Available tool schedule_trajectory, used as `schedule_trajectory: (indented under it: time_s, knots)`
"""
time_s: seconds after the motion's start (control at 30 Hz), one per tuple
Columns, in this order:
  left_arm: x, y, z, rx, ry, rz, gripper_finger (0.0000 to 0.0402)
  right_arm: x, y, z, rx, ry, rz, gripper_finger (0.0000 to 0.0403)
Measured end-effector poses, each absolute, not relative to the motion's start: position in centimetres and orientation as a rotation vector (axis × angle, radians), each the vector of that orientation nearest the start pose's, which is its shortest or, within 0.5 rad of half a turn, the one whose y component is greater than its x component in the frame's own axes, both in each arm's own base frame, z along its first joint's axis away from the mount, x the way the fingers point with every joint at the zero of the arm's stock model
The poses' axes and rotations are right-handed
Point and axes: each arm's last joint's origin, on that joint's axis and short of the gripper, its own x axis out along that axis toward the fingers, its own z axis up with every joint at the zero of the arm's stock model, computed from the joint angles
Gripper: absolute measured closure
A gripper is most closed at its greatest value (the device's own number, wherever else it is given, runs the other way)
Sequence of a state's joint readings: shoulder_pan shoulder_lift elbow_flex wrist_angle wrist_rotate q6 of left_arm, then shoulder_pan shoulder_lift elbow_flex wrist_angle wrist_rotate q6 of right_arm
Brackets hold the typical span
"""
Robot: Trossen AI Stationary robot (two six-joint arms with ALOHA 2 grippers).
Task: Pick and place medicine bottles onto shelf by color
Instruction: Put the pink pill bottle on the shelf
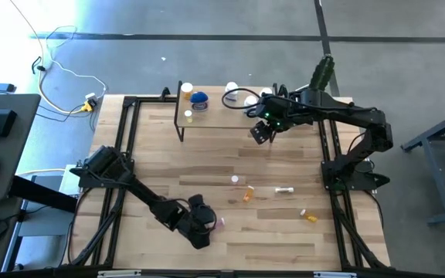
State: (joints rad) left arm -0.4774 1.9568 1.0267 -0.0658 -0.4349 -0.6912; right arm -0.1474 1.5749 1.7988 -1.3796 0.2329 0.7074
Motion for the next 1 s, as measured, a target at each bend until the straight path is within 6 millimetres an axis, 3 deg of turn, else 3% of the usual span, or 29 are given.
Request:
schedule_trajectory:
  time_s: [0.47,0.8,1.0]
  knots:
    - [33.4,-14.7,10.9,-0.142,0.906,0.183,0.0311,28.1,-4.9,39.3,0.578,0.985,-0.735,0.0164]
    - [33.9,-13.7,11.1,-0.116,0.92,0.121,0.0303,28.1,-4.8,39.2,0.612,0.992,-0.715,0.0164]
    - [34.0,-13.1,12.9,-0.08,0.88,0.087,0.031,28.2,-4.5,39.2,0.671,1.025,-0.635,0.0164]
